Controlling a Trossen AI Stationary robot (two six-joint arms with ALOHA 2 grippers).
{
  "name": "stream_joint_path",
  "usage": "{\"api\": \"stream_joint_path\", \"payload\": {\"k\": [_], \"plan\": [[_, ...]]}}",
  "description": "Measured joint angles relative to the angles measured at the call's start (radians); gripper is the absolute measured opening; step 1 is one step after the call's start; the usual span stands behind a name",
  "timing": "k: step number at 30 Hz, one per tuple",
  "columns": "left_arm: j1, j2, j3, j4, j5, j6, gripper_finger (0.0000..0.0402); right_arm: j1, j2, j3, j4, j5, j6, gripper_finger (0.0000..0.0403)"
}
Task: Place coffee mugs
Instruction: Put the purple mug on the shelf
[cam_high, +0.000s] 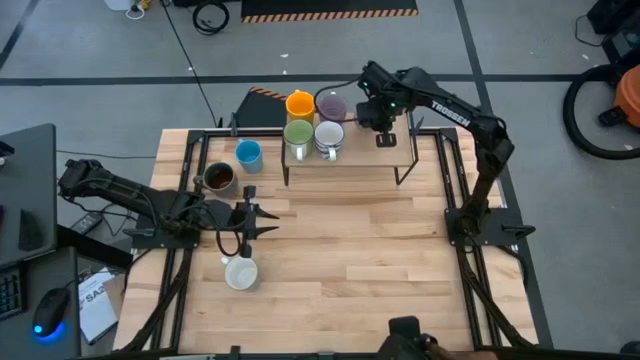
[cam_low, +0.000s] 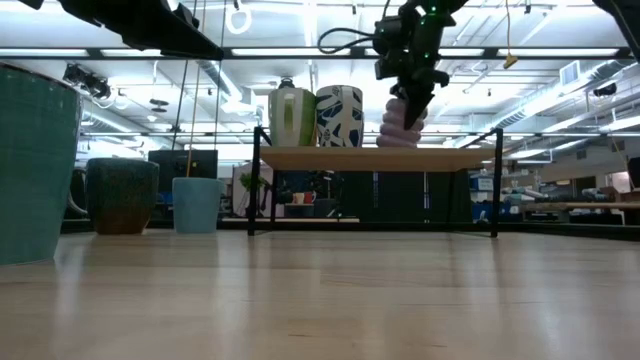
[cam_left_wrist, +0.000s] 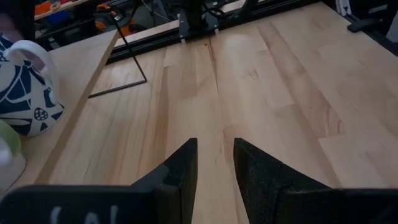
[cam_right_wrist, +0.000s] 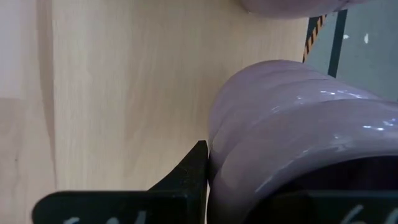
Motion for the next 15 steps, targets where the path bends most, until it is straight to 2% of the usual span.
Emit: {"api": "stream_joint_path", "payload": {"k": [15], "plan": [[0.000,0.000,0.000,0.000,0.000,0.006,0.0110,-0.023,0.000,0.000,0.021,-0.106,0.012,0.0050]]}}
